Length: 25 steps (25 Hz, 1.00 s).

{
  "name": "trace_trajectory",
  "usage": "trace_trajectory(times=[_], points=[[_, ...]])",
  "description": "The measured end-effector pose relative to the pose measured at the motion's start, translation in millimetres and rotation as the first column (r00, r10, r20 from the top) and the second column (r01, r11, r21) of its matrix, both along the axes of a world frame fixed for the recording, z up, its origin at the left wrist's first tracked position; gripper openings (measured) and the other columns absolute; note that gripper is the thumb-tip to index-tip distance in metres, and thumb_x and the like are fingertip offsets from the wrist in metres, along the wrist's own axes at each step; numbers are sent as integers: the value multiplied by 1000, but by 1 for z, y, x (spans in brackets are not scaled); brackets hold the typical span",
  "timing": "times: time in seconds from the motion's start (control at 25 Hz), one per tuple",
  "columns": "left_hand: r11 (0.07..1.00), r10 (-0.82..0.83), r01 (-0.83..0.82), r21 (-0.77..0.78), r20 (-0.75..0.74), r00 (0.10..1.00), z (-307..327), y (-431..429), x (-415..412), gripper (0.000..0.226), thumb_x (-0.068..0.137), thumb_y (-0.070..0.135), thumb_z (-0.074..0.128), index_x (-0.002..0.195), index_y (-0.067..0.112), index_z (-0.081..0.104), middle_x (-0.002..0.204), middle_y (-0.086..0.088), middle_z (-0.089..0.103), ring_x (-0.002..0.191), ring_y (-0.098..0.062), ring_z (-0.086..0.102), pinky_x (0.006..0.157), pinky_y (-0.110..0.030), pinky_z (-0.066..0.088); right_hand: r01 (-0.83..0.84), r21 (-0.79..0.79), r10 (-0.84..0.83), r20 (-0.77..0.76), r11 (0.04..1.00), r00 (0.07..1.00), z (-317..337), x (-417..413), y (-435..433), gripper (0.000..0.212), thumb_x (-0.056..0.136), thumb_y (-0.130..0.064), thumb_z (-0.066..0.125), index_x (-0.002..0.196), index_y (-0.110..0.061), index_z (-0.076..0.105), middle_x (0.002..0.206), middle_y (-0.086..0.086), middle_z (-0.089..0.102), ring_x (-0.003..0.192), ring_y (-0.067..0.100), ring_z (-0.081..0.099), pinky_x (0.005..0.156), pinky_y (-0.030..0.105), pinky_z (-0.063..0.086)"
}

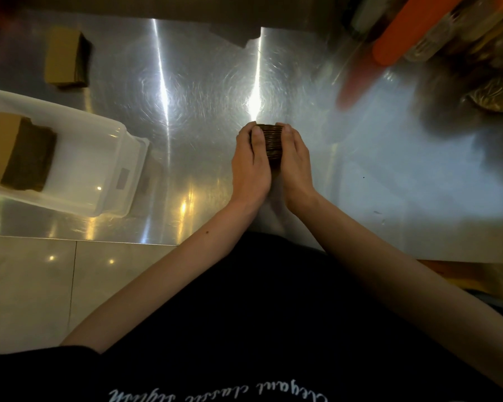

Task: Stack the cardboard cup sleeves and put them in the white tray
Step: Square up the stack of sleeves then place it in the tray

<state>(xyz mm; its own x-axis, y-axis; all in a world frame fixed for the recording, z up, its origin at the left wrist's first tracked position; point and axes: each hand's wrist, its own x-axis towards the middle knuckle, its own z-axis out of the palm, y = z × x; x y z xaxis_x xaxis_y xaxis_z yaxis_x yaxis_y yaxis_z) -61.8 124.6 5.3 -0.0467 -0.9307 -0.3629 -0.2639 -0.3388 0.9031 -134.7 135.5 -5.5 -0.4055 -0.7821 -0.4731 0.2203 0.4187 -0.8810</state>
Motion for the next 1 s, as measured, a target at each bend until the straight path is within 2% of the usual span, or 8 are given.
trace_trajectory(times=[0.08, 0.24, 0.36, 0.52, 0.64, 0.72, 0.88, 1.0], points=[[1000, 15, -15, -6, 0, 1000, -1, 2, -2, 41, 107, 35, 29, 140, 15, 43, 141, 2, 50, 106, 7, 51, 89, -6, 44, -2, 10, 2, 27, 1000, 1000, -3, -1, -1, 38, 104, -37, 36, 120, -10, 57, 110, 10, 67, 101, 22, 67, 88, 37, 57], [997, 70, -69, 32, -44, 997, 0, -2, -6, 44, 106, 38, 32, 146, 21, 40, 136, 3, 55, 115, -4, 57, 102, -27, 48, 31, -5, -31, 74, 999, 997, -1, 2, -7, 38, 104, -35, 34, 128, -15, 55, 117, 7, 65, 106, 19, 65, 91, 34, 56], [997, 59, -57, 47, -46, 997, -1, 2, -9, 47, 106, 39, 31, 148, 20, 39, 135, 3, 57, 119, -8, 57, 102, -24, 47, 16, -7, -16, 12, 1000, 1000, -2, 2, -8, 41, 105, -36, 31, 141, -25, 45, 129, 1, 60, 115, 13, 60, 99, 31, 51], [999, 49, -49, 16, -15, 999, -5, 11, -15, 49, 104, 40, 31, 147, 18, 40, 145, -3, 51, 130, -15, 51, 109, -39, 43, -18, -8, 18, -64, 1000, 998, 0, -10, -4, 34, 106, -29, 28, 122, -15, 54, 106, 1, 63, 96, 10, 64, 85, 27, 55], [995, 99, -99, 11, -1, 995, -4, 3, -18, 43, 105, 37, 32, 144, 24, 43, 125, 14, 57, 110, 3, 57, 103, -30, 48, -16, 0, 16, -80, 1000, 997, -1, -7, 4, 33, 106, -31, 30, 109, -11, 56, 95, 0, 65, 87, 8, 65, 79, 26, 56], [996, 92, -92, 1, 0, 996, 1, 1, -19, 43, 105, 38, 34, 145, 25, 43, 125, 21, 56, 107, 13, 54, 103, -21, 44, -12, 14, 13, -83, 1000, 996, -2, -5, 7, 36, 106, -35, 30, 109, -11, 56, 93, -1, 65, 85, 8, 65, 76, 24, 55], [997, 75, -74, -31, 31, 997, -4, -2, -25, 44, 106, 37, 31, 140, 16, 48, 147, 4, 49, 124, 0, 50, 103, -12, 37, 12, -1, -12, -78, 1000, 997, -1, -10, 5, 35, 106, -33, 32, 109, -8, 56, 89, -3, 63, 77, 0, 62, 69, 15, 51], [993, 107, -105, -56, 31, 994, -7, -3, -25, 47, 104, 39, 31, 138, 13, 50, 137, 0, 57, 119, -9, 57, 104, -30, 47, 37, -24, -38, -5, 999, 999, -3, -8, 2, 33, 106, -28, 32, 115, -8, 57, 100, 3, 65, 92, 10, 65, 82, 26, 56]])
